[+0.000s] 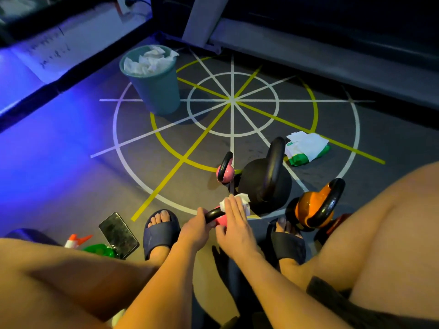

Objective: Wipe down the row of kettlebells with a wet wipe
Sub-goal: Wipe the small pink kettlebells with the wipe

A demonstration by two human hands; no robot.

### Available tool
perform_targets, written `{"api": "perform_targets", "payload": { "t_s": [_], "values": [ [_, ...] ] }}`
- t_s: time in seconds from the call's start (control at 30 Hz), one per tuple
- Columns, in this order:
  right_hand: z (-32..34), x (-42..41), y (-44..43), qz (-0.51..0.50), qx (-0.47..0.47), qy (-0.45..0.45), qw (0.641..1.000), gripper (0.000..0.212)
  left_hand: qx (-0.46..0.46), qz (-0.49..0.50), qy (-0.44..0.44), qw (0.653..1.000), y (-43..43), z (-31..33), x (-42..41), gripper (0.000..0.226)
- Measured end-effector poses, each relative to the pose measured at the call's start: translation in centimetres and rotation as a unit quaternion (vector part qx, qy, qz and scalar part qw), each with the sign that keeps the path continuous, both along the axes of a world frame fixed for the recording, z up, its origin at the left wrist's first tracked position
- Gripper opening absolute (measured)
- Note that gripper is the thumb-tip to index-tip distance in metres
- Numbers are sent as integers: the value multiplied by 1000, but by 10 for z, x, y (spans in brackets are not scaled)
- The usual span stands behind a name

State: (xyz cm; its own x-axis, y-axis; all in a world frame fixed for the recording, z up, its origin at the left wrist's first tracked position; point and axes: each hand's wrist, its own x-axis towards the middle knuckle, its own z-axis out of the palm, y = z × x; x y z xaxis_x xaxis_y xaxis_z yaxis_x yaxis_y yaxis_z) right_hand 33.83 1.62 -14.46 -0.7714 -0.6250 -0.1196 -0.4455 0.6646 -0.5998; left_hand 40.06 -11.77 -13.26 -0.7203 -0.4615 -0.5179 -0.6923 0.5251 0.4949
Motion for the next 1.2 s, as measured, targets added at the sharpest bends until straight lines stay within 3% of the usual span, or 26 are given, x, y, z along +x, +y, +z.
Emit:
{"api": "perform_targets", "payload": {
  "t_s": [0.13,0.2,0.33,0.5,0.6,0.73,0.87,0.97,1.07,1.2],
  "values": [
    [17,29,-6,132,7,34,991,85,-25,-34,-18,999,-10,-5,7,27],
    [14,23,-4,123,21,88,988,87,-12,-8,1,1000,-8,-5,7,30],
    [4,-5,7,2,80,54,995,93,8,25,21,999,0,-2,0,35],
    [10,23,-6,135,43,64,988,85,-64,-37,1,997,-4,-6,9,35],
    [2,22,-7,135,45,103,984,86,-41,-4,12,999,-3,-7,10,52],
    [10,12,-6,119,64,56,989,87,18,53,11,998,-6,-5,6,84],
    [18,16,-8,160,60,21,985,84,92,125,-29,988,-10,4,18,97],
    [29,6,-8,101,9,-48,994,79,-3,107,13,994,-8,18,22,70],
    [44,-3,-7,0,-60,-82,995,67,-76,59,144,985,4,31,11,47],
    [44,-23,-3,-145,-121,-136,973,59,-73,-29,207,975,33,31,-13,52]
  ]
}}
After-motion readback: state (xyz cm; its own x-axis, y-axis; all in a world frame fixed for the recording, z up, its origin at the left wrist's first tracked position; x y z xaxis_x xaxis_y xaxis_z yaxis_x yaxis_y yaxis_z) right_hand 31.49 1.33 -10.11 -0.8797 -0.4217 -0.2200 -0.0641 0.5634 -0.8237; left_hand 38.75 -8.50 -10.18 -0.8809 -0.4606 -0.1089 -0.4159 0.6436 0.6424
